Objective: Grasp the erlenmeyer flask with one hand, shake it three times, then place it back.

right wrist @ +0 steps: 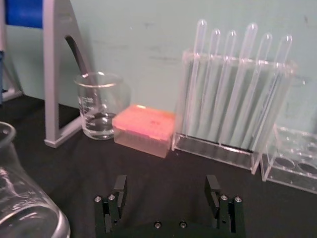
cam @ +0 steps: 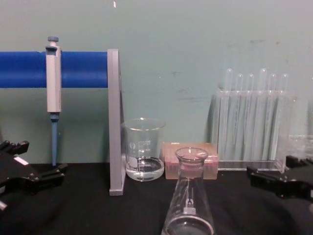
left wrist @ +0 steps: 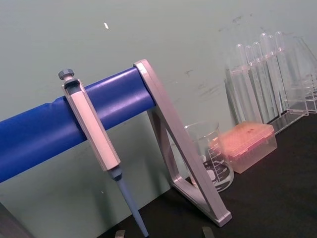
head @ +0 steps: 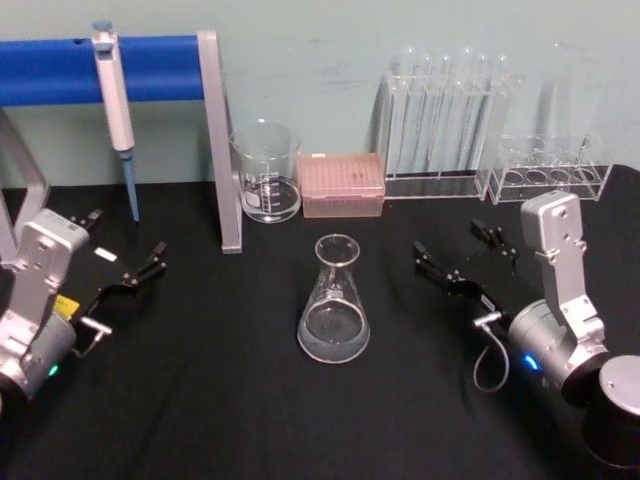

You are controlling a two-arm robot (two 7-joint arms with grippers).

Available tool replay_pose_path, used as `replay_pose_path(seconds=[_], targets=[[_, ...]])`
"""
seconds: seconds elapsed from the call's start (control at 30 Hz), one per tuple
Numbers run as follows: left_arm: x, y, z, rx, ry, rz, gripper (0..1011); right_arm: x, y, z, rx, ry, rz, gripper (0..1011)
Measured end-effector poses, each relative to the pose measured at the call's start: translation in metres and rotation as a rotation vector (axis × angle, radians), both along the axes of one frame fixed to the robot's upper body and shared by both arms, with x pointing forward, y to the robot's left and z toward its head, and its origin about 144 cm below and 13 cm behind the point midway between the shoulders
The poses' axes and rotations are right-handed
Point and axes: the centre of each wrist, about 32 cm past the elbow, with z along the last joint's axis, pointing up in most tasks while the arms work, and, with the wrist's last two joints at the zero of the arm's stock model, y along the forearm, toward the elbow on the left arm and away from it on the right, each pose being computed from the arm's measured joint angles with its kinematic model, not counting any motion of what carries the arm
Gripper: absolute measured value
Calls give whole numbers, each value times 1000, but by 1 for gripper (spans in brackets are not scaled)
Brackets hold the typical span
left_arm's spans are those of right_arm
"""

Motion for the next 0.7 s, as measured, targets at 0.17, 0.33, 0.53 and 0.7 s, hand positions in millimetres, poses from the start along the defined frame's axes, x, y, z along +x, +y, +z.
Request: replay_pose_path(seconds=[0.17, 0.33, 0.53, 0.7], targets=[[0, 0, 0, 0, 0, 0, 1001, 2, 1, -6, -4, 26, -14, 1003], [0, 0, 0, 0, 0, 0, 1001, 3, 1, -10, -9, 48, -17, 1003], [0, 0, 0, 0, 0, 0, 1001, 4, 1, -12, -16, 60, -18, 1003], [0, 0, 0, 0, 0, 0, 1001, 4, 1, -12, -20, 61, -17, 1003]])
